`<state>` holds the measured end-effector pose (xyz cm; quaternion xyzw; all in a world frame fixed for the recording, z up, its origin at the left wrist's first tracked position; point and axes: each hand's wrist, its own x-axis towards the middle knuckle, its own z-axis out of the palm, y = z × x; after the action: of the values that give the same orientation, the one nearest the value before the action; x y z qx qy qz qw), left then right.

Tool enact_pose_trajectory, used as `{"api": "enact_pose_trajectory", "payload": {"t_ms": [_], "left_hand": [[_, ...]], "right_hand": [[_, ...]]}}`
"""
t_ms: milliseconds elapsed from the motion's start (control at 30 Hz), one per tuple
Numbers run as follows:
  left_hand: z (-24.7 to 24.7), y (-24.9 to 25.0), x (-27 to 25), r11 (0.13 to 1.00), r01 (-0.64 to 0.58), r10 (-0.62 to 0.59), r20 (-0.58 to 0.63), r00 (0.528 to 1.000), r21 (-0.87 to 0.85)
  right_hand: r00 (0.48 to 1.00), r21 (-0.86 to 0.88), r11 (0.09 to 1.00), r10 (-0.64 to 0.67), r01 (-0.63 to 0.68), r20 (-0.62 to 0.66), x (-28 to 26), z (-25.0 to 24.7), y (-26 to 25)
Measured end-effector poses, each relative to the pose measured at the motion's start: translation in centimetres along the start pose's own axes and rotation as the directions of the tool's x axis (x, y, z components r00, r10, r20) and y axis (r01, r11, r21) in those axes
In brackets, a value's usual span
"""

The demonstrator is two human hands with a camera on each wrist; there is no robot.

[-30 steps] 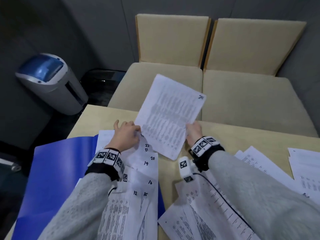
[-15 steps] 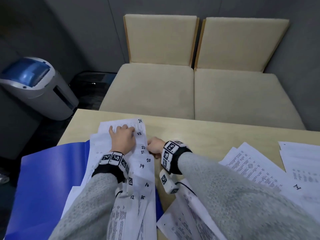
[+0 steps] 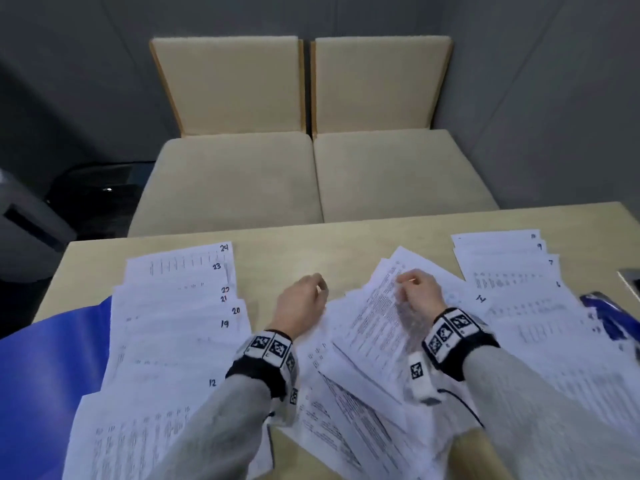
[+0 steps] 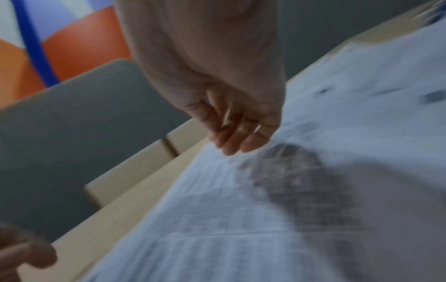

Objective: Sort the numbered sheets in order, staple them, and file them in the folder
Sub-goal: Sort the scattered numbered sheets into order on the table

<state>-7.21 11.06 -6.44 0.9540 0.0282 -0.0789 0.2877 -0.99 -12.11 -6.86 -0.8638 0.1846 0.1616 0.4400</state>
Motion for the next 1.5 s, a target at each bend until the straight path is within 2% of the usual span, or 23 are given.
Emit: {"api": "enact_pose_trajectory", "payload": {"t_ms": [67,133,233,333,367,433,500,567,633,733,867,1000,1133,1367,1500], "left_hand": [[3.6,3.2,-0.5,0.995,0.099,-0.092,0.18,0.979,-0.031],[6.2,5.1,-0.7,0.978,0.208,-0.21,0.235,0.949,0.036],[7.8,6.9,-0.7,0.933,0.317,-0.35,0.222,0.91,0.172],[8.1,7.0,-0.6,0.904,0.387,-0.422,0.235,0.875,0.182],[8.2,6.8,-0.7,0.907,0.384,-0.417,0.241,0.876,0.173],[8.1,6.5,-1.1,0.925,0.348,-0.373,0.197,0.907,0.151],[7.8,6.1,-1.9,0.938,0.317,-0.331,0.086,0.94,0.138],[7.2,5.3,-2.9,0.945,0.32,-0.319,-0.023,0.947,0.065],[6.7,4.1,-3.7,0.937,0.341,-0.346,-0.067,0.936,-0.077],[5.9,2.1,-4.9,0.88,0.393,-0.434,-0.113,0.894,-0.265],[5.5,0.4,-6.6,0.81,0.425,-0.513,-0.14,0.847,-0.404],[5.6,-1.1,-7.4,0.787,0.391,-0.519,-0.169,0.838,-0.477],[5.4,-0.8,-8.0,0.778,0.362,-0.501,-0.158,0.851,-0.514],[4.8,-0.3,-9.1,0.777,0.297,-0.446,-0.153,0.882,-0.554],[5.1,0.8,-9.9,0.765,0.287,-0.454,-0.166,0.876,-0.576]], "right_hand": [[0.973,-0.033,0.986,0.155,-0.163,-0.173,-0.6,-4.3,5.0],[0.941,0.005,0.961,0.271,-0.276,-0.204,-1.9,-6.1,9.3],[0.919,0.176,0.924,0.364,-0.338,-0.148,-3.6,-6.0,13.2],[0.924,0.287,0.889,0.381,-0.356,-0.037,-4.7,-5.2,13.8],[0.924,0.31,0.88,0.382,-0.36,-0.01,-5.0,-5.2,13.8],[0.934,0.329,0.878,0.356,-0.346,0.033,-5.6,-5.5,13.5],[0.948,0.299,0.9,0.31,-0.317,0.072,-5.8,-5.9,13.5],[0.956,0.299,0.908,0.275,-0.292,0.099,-6.0,-6.4,13.8],[0.959,0.319,0.905,0.267,-0.282,0.092,-5.9,-7.1,14.3],[0.961,0.317,0.907,0.266,-0.276,0.075,-5.5,-7.6,14.7],[0.943,0.223,0.927,0.325,-0.301,-0.076,-5.1,-7.8,14.3],[0.954,-0.006,0.96,0.278,-0.28,-0.111,-5.3,-7.2,13.3],[0.956,-0.248,0.925,0.258,-0.287,-0.142,-5.4,-5.5,11.7],[0.913,-0.25,0.881,0.365,-0.401,-0.181,-5.1,-4.1,10.0],[0.93,-0.284,0.889,0.318,-0.36,-0.185,-5.5,-3.8,9.6]]}}
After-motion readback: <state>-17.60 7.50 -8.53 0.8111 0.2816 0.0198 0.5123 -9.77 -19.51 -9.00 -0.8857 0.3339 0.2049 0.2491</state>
